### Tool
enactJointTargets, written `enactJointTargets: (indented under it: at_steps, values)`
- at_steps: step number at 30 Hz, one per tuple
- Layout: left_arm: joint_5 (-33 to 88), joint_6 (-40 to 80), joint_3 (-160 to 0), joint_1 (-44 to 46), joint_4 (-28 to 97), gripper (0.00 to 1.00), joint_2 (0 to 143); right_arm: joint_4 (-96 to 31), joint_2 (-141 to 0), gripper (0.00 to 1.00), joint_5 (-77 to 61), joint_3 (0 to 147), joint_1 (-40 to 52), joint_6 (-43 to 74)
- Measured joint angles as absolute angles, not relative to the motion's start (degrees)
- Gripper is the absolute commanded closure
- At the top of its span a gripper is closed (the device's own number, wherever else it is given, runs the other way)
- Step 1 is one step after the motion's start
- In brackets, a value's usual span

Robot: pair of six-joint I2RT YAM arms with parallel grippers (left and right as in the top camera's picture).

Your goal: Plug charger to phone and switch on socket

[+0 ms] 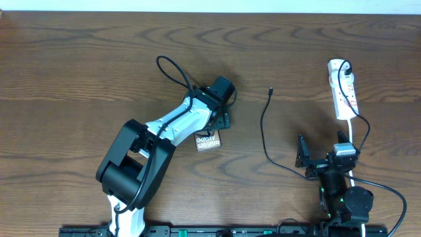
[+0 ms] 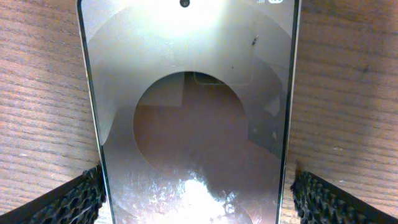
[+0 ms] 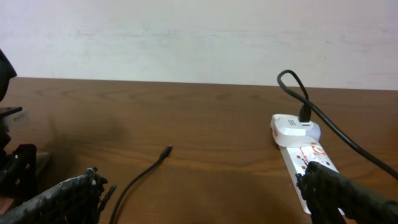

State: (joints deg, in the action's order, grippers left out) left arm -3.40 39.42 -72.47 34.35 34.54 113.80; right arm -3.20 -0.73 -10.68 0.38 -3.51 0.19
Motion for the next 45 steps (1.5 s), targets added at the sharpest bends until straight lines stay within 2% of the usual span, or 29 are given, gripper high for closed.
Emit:
enactJointTargets:
  at_steps: [6,10,15,19,21,25,26,31,36,37,41,45]
  values:
    - [-3.38,39.42,-72.47,34.35,34.65,0.04,113.80,-0.40,-0.71,0.01,-17.93,0.40,-3.51,0.19]
    - [-3.16,39.40,-72.49,34.35,34.68,0.04,113.80,-4.67,-0.95,0.01,-21.67,1.37,-3.51,2.02]
    - [-3.09,39.38,-72.53,34.35,34.89,0.04,113.80,-9.63,-4.16,0.01,-22.35,9.37,-3.51,3.05]
    - [-2.90,39.40,-72.58,34.35,35.18,0.11,113.80,-11.70,-11.90,0.01,-22.79,21.91,-3.51,3.49]
    - [-2.72,39.42,-72.62,34.35,35.66,0.19,113.80,-14.20,-16.10,0.01,-23.46,27.99,-3.51,3.55]
    - [-2.28,39.62,-72.73,34.35,36.01,0.21,113.80,-24.53,-25.54,0.01,-24.45,39.44,-3.51,3.92]
    - [-2.22,39.62,-72.75,34.35,36.10,0.25,113.80,-27.55,-28.34,0.01,-24.67,42.26,-3.51,3.64]
    - [-1.61,39.53,-72.90,34.28,36.56,0.26,113.80,-35.57,-37.93,0.01,-26.24,49.01,-3.51,1.87]
    - [0.47,39.16,-73.17,32.95,38.61,0.29,113.80,-35.94,-45.32,0.01,-31.51,50.48,-3.51,1.58]
    - [1.04,39.16,-73.19,32.42,39.07,0.32,113.80,-36.05,-46.06,0.05,-33.30,50.48,-3.51,1.45]
    - [4.54,38.92,-73.34,30.24,39.66,0.33,113.69,-36.10,-49.34,0.13,-37.78,50.52,-3.51,2.31]
    - [10.68,37.15,-73.41,27.83,39.97,0.33,113.36,-36.38,-54.72,0.15,-38.17,50.54,-3.14,6.02]
